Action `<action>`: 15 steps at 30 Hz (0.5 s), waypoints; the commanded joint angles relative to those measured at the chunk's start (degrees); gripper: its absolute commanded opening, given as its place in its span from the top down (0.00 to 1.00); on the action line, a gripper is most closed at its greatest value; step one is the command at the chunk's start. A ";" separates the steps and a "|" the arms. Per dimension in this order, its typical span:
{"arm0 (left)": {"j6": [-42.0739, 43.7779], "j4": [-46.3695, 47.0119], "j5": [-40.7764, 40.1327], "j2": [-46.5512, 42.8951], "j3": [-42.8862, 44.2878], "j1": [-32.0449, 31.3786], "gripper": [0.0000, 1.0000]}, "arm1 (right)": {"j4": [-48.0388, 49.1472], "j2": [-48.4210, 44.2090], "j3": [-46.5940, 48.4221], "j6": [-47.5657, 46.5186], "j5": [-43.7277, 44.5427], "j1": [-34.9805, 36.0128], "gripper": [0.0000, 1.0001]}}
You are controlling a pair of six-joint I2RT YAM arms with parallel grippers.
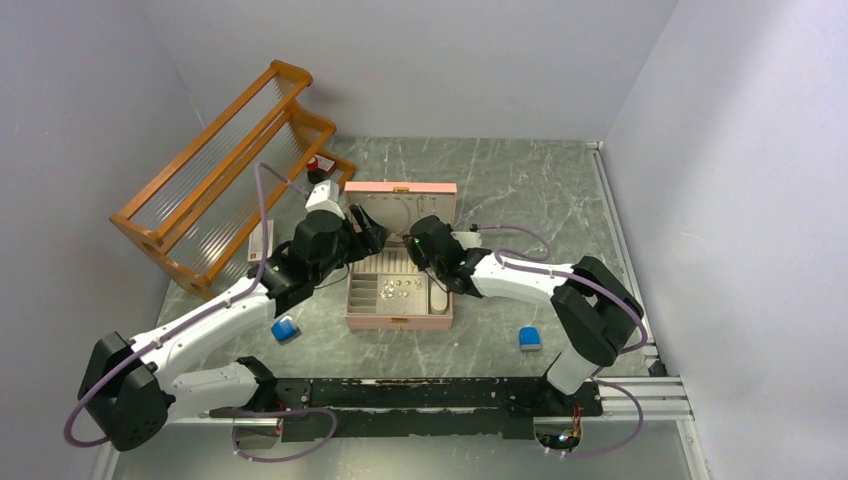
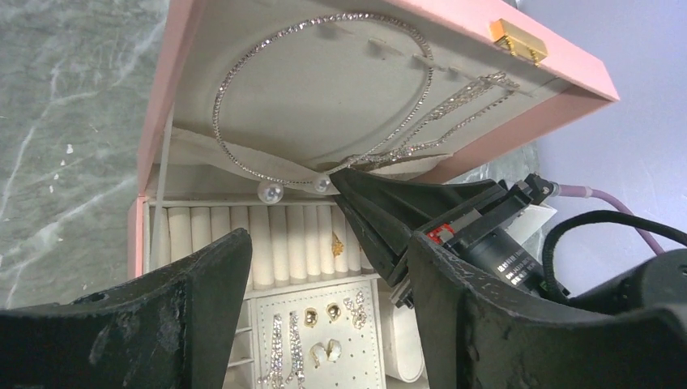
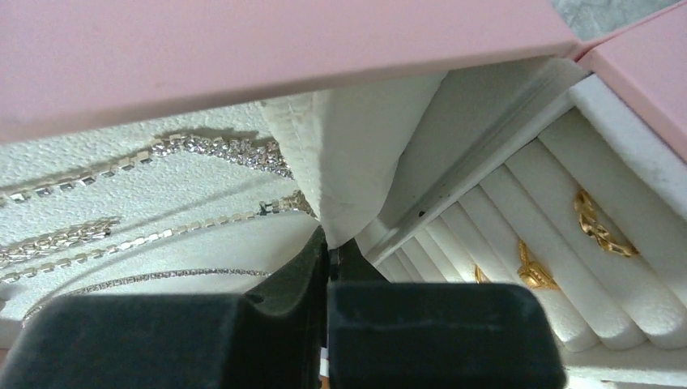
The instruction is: Organize the mixed jewelry
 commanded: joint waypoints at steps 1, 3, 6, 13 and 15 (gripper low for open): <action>0.01 6.42 1.84 2.24 -1.02 0.30 0.26 | 1.42 -2.64 -2.45 -0.32 0.06 -1.15 1.00; 0.16 7.91 1.69 3.24 -1.50 0.31 0.26 | 2.20 -2.81 -3.36 -0.62 -1.15 -1.39 1.00; 0.50 9.52 0.78 4.40 -2.31 0.30 0.28 | 3.69 -2.52 -4.62 -1.01 -2.85 -1.53 1.00; 3.13 14.49 -0.79 7.69 -4.34 0.35 0.36 | 6.77 -0.38 -5.86 -2.66 -6.56 -1.71 1.00; 3.97 16.08 -1.65 8.47 -4.56 0.33 0.39 | 7.59 0.02 -6.06 -3.45 -7.55 -1.69 1.00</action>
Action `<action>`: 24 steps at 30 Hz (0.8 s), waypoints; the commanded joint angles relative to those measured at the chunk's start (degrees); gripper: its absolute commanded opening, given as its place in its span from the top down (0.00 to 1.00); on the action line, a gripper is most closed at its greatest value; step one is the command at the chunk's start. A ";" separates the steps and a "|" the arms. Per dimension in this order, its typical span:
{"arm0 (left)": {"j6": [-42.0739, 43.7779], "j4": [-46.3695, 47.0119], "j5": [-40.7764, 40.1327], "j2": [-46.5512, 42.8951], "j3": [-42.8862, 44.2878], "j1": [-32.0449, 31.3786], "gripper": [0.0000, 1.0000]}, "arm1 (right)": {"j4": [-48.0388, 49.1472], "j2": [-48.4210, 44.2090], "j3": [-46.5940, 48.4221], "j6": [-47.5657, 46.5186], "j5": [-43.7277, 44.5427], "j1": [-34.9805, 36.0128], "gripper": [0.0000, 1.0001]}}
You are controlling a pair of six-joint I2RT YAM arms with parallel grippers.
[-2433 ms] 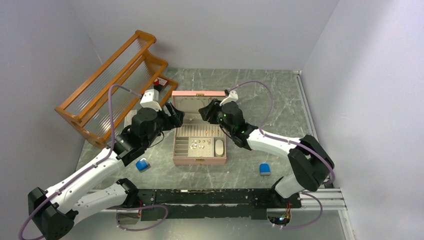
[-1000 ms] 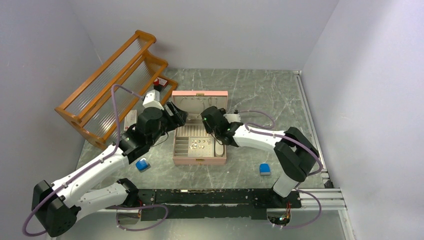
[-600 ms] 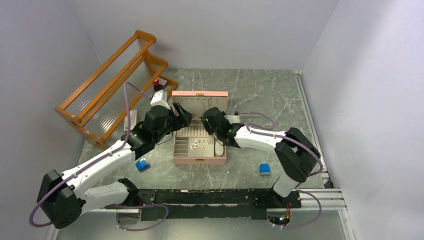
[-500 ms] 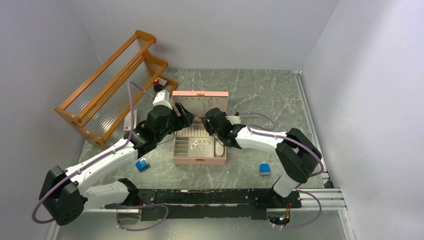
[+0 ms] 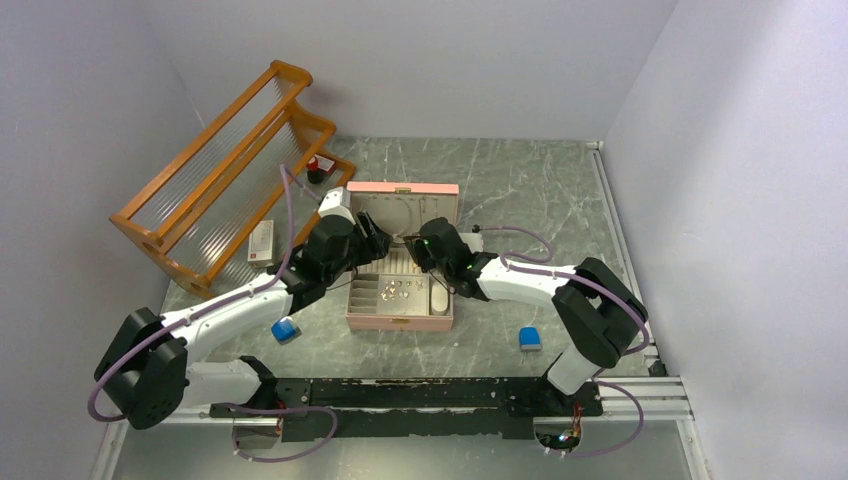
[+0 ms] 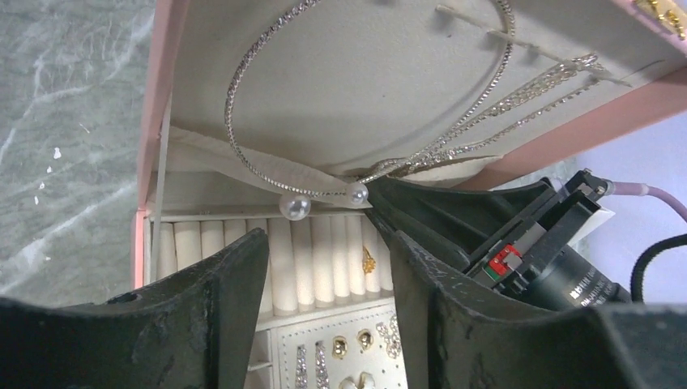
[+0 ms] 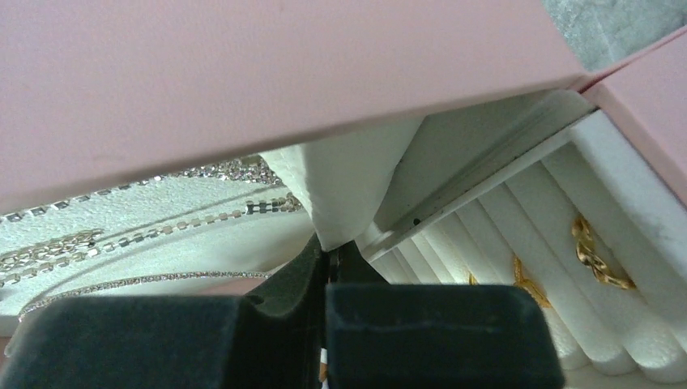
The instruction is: Organize the mixed jewelry
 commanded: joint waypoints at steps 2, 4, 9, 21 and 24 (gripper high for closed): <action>3.50 8.30 -2.65 1.94 -0.73 0.30 0.42 | 1.41 1.55 -1.54 -2.71 -3.21 -0.07 1.00; 3.72 9.39 -2.62 2.91 -0.65 0.30 0.43 | 1.71 1.41 -1.77 -3.73 -3.60 0.02 1.00; 3.39 9.96 -2.16 6.10 0.16 0.30 0.45 | 2.06 0.44 -2.27 -6.30 -4.03 -0.03 1.00; 3.09 10.63 -3.25 9.32 1.49 0.30 0.69 | 4.15 -0.87 -4.05 -10.50 -6.97 -0.03 1.00; 3.41 10.74 -3.74 10.13 2.26 0.30 0.76 | 4.91 -0.84 -4.52 -11.03 -8.03 -0.03 1.00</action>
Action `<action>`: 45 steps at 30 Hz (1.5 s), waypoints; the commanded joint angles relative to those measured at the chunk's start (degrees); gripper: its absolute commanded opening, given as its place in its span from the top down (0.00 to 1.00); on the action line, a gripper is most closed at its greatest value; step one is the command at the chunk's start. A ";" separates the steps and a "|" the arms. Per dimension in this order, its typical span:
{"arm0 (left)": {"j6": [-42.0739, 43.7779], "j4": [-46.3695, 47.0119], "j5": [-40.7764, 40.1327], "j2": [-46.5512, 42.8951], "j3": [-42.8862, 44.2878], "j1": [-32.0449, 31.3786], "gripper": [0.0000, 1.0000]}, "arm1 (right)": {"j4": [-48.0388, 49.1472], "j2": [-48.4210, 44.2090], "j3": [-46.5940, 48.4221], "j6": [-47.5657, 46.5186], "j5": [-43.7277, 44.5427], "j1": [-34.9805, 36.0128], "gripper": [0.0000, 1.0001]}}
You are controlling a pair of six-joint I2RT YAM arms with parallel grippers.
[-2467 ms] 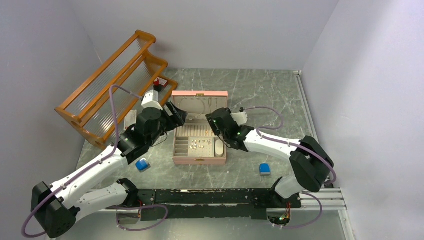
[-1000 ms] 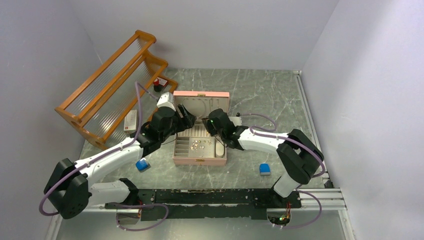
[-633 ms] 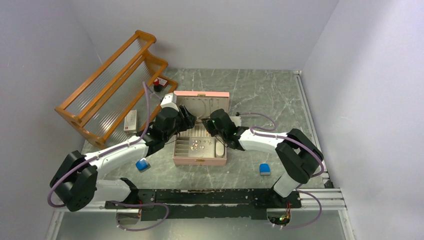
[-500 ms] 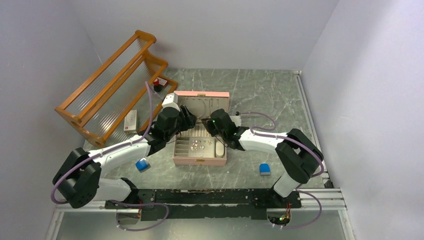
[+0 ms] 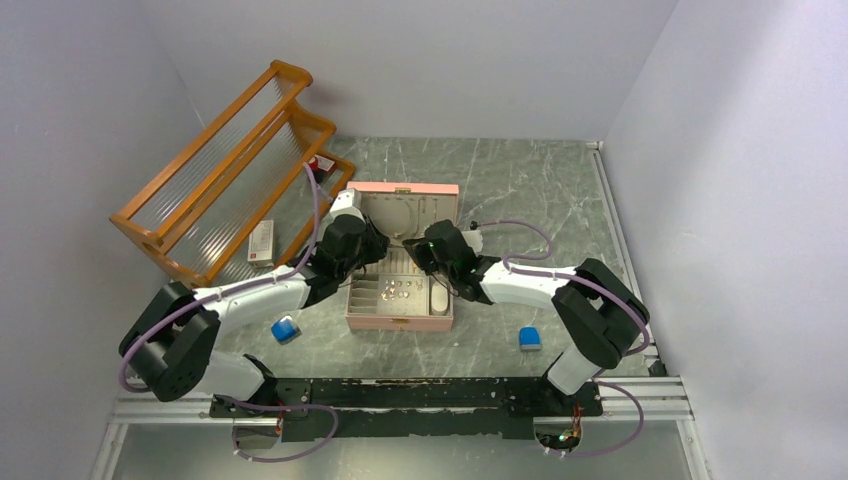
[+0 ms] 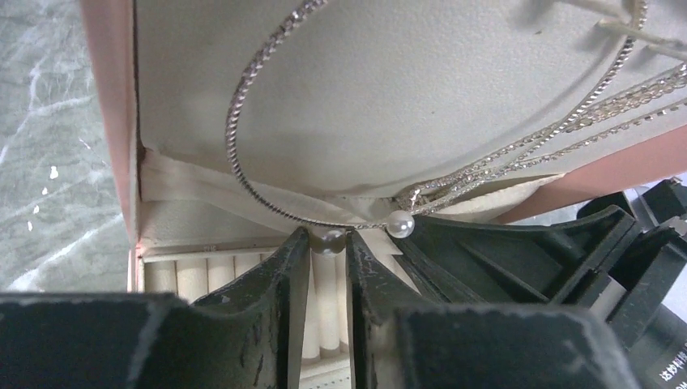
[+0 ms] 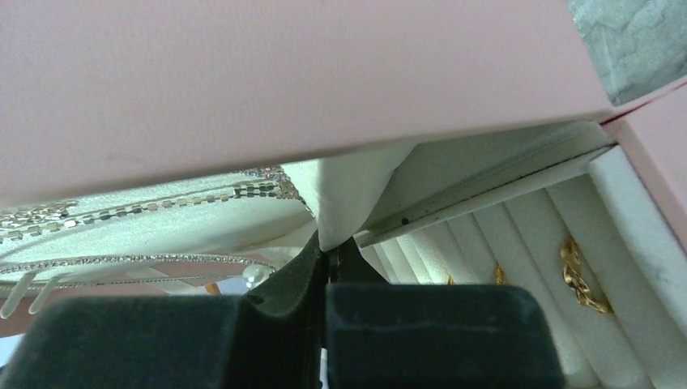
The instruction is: Organize the mixed jewelry
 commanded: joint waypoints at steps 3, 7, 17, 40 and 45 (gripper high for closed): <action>-0.12 0.83 -3.42 2.19 3.76 0.35 0.78 | 0.33 -0.45 -1.81 -2.88 -5.28 0.62 1.00; -0.95 -2.04 -5.08 3.53 5.69 0.30 0.80 | 0.88 -0.33 -1.99 -3.70 -6.76 0.61 1.00; -2.28 -2.95 -3.71 3.20 7.33 0.29 0.81 | 0.33 -0.11 -2.84 -5.67 -8.31 0.63 1.00; -1.79 -12.93 -5.13 4.88 11.73 0.35 0.67 | -0.03 -0.43 -2.71 -7.17 -9.33 0.39 1.00; -1.05 -12.93 -4.59 2.37 11.08 0.30 0.63 | -0.16 -0.04 -2.05 -7.24 -9.36 -0.17 1.00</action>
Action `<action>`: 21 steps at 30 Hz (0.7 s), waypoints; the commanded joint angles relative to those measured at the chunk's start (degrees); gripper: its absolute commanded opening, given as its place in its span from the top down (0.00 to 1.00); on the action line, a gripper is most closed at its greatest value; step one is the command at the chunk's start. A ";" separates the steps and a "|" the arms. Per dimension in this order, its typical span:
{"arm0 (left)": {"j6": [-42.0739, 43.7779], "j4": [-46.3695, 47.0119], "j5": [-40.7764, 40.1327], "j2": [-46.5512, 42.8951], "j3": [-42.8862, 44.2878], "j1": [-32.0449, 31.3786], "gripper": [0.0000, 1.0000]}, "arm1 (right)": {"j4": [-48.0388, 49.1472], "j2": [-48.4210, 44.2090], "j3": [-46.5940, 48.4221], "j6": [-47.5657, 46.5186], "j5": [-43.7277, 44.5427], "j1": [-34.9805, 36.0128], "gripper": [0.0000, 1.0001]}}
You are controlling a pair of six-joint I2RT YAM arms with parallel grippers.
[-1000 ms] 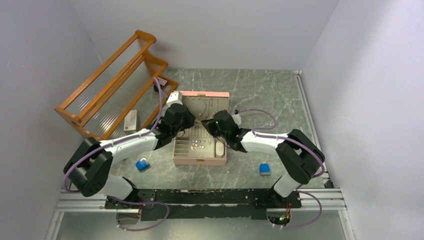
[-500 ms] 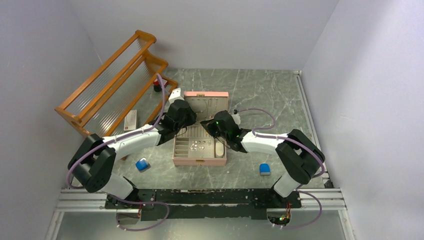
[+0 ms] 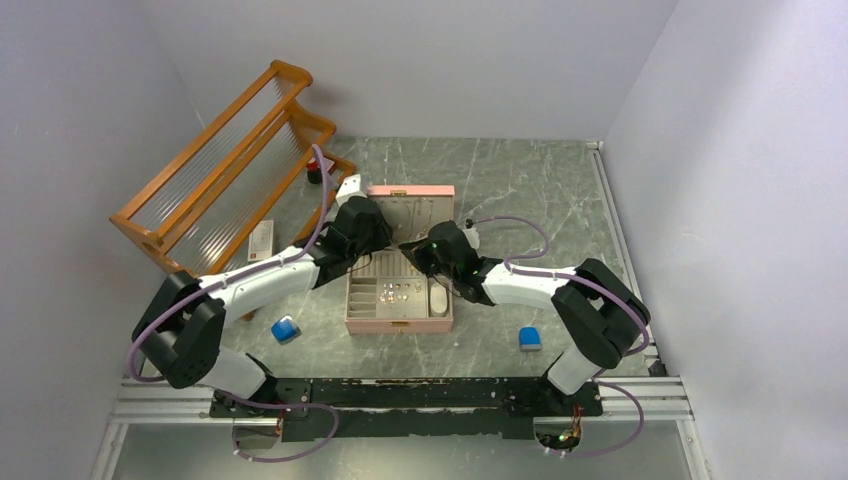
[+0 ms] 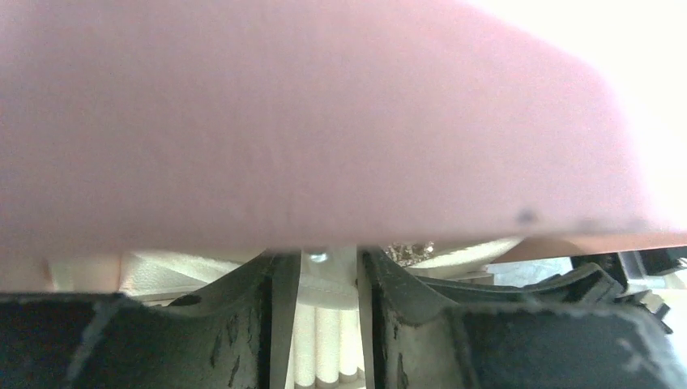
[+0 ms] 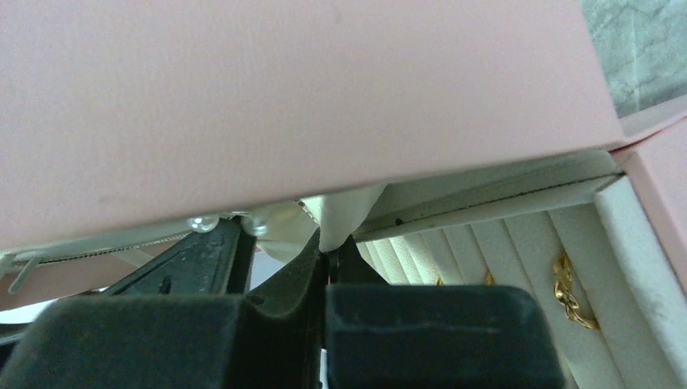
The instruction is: Organize the mixed jewelry
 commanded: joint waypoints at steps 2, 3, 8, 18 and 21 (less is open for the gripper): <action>1.15 -1.95 -1.53 -3.48 -0.42 0.39 0.62 | -3.77 0.01 -0.01 -1.62 -3.86 0.47 1.00; 1.12 -2.27 -1.67 -3.66 -0.48 0.42 0.62 | -3.91 0.13 0.10 -1.62 -3.82 0.45 1.00; 1.02 -3.32 -2.52 -4.59 -0.70 0.43 0.63 | -3.94 0.29 0.56 -1.62 -3.81 0.30 1.00; 3.10 1.55 -1.16 -6.57 -2.39 0.47 0.62 | -2.13 -0.24 0.19 -2.85 -4.47 0.19 1.00; 3.48 3.92 0.49 -5.90 -2.18 0.46 0.62 | -1.64 -1.03 0.00 -4.32 -4.42 0.18 1.00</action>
